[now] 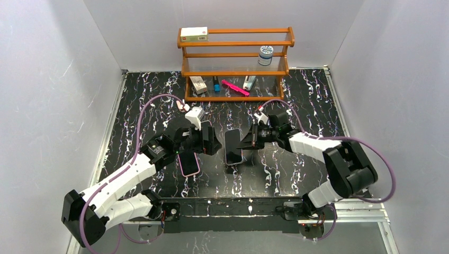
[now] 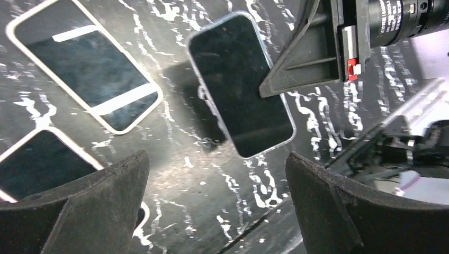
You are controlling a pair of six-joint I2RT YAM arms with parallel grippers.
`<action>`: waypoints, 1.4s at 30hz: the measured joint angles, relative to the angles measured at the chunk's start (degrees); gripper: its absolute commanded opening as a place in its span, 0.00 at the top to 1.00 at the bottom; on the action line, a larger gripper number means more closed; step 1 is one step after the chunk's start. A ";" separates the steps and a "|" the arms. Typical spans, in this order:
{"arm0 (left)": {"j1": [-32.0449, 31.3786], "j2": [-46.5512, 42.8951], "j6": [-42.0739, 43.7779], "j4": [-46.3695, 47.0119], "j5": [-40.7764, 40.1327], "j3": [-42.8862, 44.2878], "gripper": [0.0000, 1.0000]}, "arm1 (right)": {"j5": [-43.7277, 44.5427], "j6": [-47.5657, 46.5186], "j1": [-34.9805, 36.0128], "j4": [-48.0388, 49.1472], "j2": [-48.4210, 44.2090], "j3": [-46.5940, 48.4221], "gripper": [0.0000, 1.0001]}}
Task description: Put the phone into the phone case
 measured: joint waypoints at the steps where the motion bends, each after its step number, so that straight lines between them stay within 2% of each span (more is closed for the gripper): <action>1: 0.00 -0.11 1.11 -1.27 -1.22 0.55 0.02 | 0.59 -0.42 0.00 -0.61 1.51 0.33 0.99; 9: 0.00 -3.21 7.28 -7.26 -9.01 0.85 0.02 | 2.93 -2.89 0.00 -4.17 9.88 1.55 0.99; 11: 0.00 -3.30 7.87 -7.96 -9.84 0.85 0.02 | 2.97 -3.48 0.00 -4.22 10.95 1.73 0.96; 15: 0.00 -3.65 8.33 -9.03 -11.43 0.76 0.02 | 1.90 -4.59 -0.02 -4.22 13.25 3.58 0.78; 17: 0.00 -4.39 8.35 -9.20 -12.48 0.63 0.02 | 1.81 -5.01 -0.02 -5.05 13.94 4.66 0.74; 21: 0.00 -5.38 8.24 -9.40 -14.71 0.59 0.02 | 4.07 -6.84 0.02 -9.99 15.02 8.09 0.56; 23: 0.00 -5.29 7.98 -9.46 -15.52 0.59 0.02 | 6.69 -7.98 0.00 -13.25 15.21 9.77 0.54; 30: 0.00 -4.98 5.35 -10.75 -16.48 0.63 0.02 | 13.05 -10.12 -0.02 -21.44 13.09 12.04 0.36; 33: 0.00 -4.74 3.45 -12.24 -16.83 1.53 0.02 | 13.88 -10.69 -0.02 -23.21 9.92 12.04 0.24; 36: 0.00 -4.33 1.09 -13.20 -16.83 3.85 0.02 | 14.12 -11.13 -0.02 -24.22 5.42 12.04 0.03; 42: 0.00 -3.89 -2.64 -15.19 -16.90 10.19 0.02 | 16.09 -12.68 0.00 -28.65 -5.22 14.21 0.01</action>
